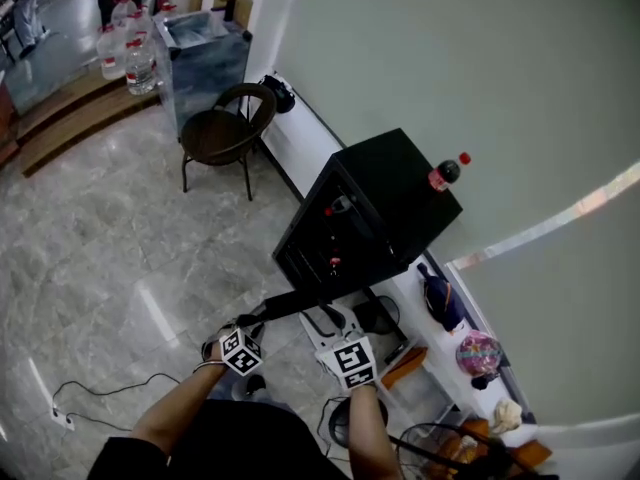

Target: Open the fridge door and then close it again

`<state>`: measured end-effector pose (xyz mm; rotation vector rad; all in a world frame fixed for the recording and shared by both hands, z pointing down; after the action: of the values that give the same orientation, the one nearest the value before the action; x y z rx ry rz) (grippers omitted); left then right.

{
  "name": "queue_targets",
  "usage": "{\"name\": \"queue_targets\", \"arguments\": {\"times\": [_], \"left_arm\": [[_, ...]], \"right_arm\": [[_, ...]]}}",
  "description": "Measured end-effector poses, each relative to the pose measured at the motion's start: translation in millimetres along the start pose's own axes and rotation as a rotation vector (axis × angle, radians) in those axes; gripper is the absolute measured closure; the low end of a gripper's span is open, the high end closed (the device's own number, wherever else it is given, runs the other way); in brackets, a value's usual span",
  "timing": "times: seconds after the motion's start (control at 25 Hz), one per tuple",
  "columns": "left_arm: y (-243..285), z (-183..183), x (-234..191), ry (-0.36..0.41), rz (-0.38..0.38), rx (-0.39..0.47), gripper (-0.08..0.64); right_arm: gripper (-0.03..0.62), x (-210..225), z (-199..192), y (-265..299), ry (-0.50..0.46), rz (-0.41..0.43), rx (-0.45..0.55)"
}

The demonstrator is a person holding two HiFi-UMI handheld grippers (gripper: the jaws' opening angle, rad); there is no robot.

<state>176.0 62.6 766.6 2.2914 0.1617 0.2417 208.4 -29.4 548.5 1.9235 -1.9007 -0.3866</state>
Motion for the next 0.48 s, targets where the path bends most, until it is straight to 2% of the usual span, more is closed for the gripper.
{"name": "queue_targets", "arguments": {"times": [0.2, 0.48], "left_arm": [[10, -1, -36, 0.076, -0.067, 0.015, 0.512], [23, 5, -89, 0.120, -0.108, 0.030, 0.509]], "right_arm": [[0.425, 7, 11, 26, 0.004, -0.054, -0.025], [0.431, 22, 33, 59, 0.041, -0.124, -0.007]]}}
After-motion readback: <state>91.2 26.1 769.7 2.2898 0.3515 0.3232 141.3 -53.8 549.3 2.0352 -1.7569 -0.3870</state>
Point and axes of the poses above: the fingertips, and each gripper's own axes: y forward along the fingers, x to its right, z out of its top, the point moved 3 cm from there along -y, backward along the fingers, and after that the axes turned 11 degrees about y, right-handed, at the moved point
